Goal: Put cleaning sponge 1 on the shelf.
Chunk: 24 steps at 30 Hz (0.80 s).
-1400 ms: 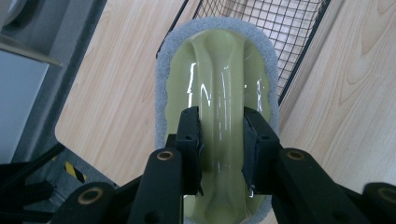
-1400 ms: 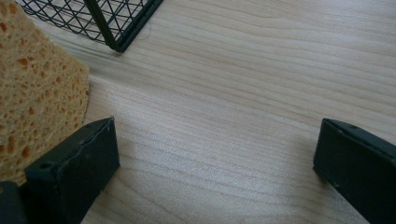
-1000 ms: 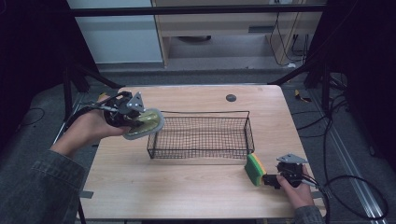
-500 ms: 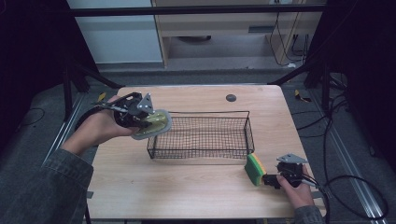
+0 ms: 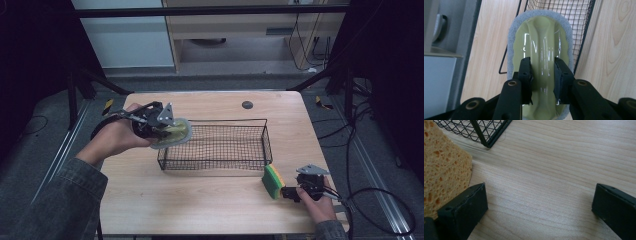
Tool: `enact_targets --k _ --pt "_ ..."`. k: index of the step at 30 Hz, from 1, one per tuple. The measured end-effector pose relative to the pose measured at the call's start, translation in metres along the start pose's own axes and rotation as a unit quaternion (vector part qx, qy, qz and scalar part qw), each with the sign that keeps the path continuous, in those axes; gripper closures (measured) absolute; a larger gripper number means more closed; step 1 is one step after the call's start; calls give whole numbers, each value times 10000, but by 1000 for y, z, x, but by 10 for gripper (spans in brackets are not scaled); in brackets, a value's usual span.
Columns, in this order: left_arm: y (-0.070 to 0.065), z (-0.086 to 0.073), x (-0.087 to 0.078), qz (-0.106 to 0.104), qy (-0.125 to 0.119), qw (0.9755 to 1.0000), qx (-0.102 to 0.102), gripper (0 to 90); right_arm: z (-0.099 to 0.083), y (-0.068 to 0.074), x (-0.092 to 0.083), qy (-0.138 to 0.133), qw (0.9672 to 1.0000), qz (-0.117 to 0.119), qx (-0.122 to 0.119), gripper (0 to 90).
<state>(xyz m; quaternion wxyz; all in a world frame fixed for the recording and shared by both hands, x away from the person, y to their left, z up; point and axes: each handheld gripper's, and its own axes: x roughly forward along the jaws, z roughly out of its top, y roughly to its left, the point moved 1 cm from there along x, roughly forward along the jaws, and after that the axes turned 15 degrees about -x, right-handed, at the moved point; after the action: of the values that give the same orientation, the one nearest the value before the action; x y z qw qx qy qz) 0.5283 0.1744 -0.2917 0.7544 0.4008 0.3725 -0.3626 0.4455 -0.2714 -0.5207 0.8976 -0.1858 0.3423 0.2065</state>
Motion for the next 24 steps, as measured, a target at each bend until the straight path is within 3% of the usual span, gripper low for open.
enact_targets --k 4,13,18,24 --pt "-4 4 7 72 5 9998 173 705 0 0 0 -1 10000 3 -7 4" --pt "-9 8 25 160 62 9993 346 705 0 0 0 -9 10000 15 -3 4" --pt "-12 9 34 21 41 9994 357 705 0 0 0 -10 10000 15 -4 4" --pt "-16 11 40 -1 46 9991 432 705 0 0 0 -11 10000 15 -2 4"
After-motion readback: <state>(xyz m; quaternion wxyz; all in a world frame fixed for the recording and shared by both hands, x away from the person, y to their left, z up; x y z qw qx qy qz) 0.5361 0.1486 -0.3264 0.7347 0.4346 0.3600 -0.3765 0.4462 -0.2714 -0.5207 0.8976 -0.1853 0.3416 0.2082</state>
